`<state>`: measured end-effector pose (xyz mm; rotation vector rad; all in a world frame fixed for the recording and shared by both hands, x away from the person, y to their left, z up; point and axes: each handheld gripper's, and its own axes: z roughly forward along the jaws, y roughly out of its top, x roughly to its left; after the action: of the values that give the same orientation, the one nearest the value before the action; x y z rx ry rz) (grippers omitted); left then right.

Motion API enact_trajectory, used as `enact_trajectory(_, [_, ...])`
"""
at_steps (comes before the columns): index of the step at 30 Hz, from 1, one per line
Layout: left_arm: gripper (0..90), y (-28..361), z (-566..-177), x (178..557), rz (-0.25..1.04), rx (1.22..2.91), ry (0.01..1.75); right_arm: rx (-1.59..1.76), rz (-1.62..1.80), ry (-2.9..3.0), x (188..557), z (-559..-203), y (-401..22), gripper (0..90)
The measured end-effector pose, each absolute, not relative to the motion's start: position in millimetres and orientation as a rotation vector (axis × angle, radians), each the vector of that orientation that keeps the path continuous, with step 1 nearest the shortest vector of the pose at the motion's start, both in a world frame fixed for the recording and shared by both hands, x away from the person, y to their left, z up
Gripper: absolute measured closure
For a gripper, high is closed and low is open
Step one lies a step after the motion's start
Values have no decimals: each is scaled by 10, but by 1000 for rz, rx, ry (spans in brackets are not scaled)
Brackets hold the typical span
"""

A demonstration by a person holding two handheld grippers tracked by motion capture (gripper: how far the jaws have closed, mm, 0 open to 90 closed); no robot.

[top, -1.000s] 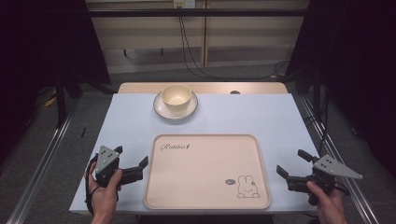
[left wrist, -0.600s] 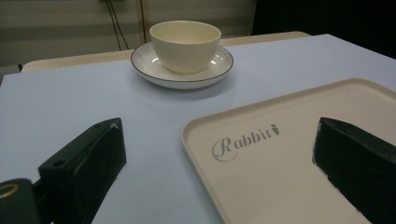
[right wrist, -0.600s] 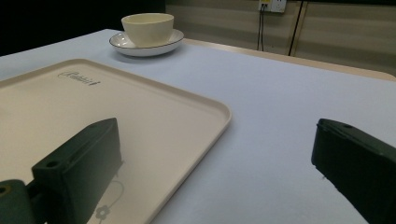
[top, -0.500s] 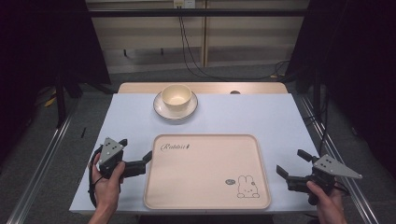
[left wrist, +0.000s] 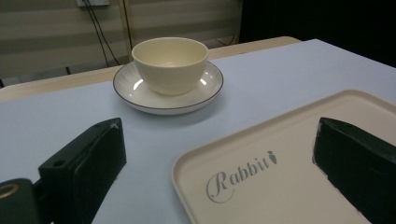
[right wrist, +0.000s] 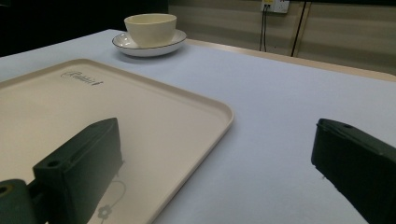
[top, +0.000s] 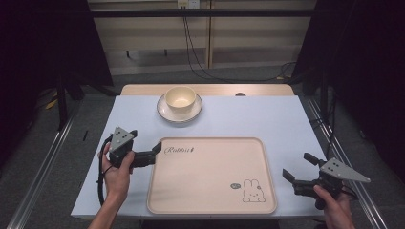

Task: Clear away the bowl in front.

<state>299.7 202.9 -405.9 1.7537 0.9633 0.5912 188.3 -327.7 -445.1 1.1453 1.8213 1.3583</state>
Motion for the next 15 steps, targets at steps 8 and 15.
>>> enact_trajectory(8, [34,1953,-4028,3165,567,1784,919,1138,1361,1820,1880,-4449,-3282,15])
enact_trajectory(15, [31,1922,-4004,3308,570,1785,903,1132,1361,1807,1879,-4444,-3285,15])
